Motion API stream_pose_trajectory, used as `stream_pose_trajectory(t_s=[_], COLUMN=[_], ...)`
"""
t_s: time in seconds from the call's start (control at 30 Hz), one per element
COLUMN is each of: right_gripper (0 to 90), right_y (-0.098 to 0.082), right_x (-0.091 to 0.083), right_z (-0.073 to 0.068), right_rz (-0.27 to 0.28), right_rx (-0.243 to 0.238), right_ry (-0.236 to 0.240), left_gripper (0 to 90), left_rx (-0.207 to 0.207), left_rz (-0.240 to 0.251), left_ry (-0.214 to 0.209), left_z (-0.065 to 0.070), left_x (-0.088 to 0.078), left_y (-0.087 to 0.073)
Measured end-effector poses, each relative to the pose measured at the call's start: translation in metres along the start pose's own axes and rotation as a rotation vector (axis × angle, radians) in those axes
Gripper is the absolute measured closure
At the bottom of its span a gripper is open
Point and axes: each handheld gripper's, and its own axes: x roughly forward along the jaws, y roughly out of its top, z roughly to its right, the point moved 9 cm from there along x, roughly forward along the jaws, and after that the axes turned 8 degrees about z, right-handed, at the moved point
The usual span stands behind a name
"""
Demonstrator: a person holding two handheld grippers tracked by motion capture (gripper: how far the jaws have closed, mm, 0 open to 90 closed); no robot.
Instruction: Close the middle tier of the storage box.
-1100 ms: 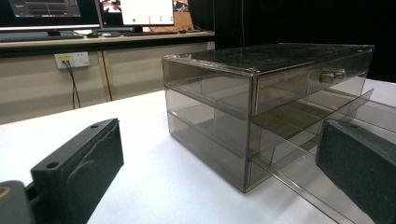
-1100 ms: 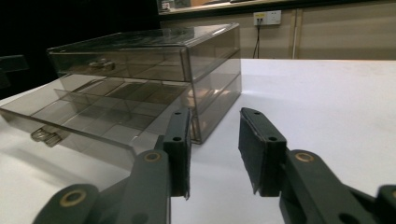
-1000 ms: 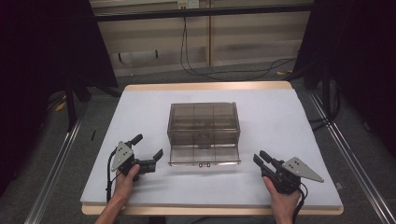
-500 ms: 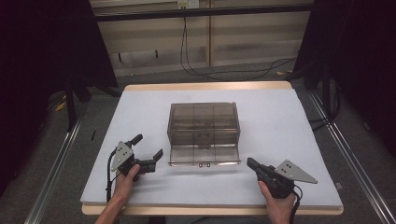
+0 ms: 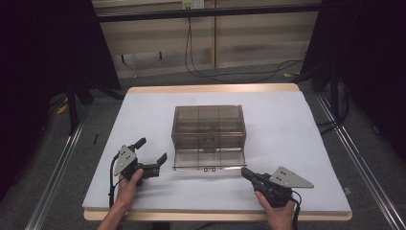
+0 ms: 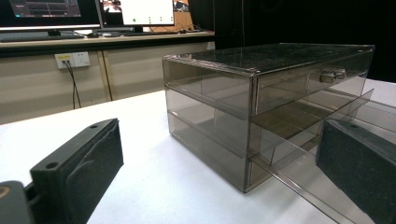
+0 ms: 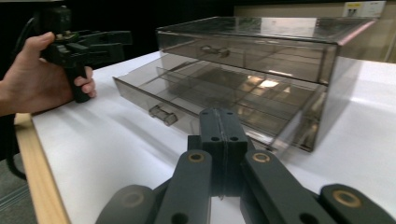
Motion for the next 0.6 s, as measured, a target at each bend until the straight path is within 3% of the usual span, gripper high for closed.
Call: stream_pose_trajectory(t_s=[0.6], right_gripper=[90.0], right_y=[-0.002], right_x=[0.026], right_z=[-0.029], right_rz=[-0.046], right_rx=[-0.043], right_ry=[0.117], left_gripper=[0.8], left_rx=[-0.001], left_rz=[0.002], left_ry=[-0.002], left_z=[0.001], left_x=[0.0], left_y=[0.0])
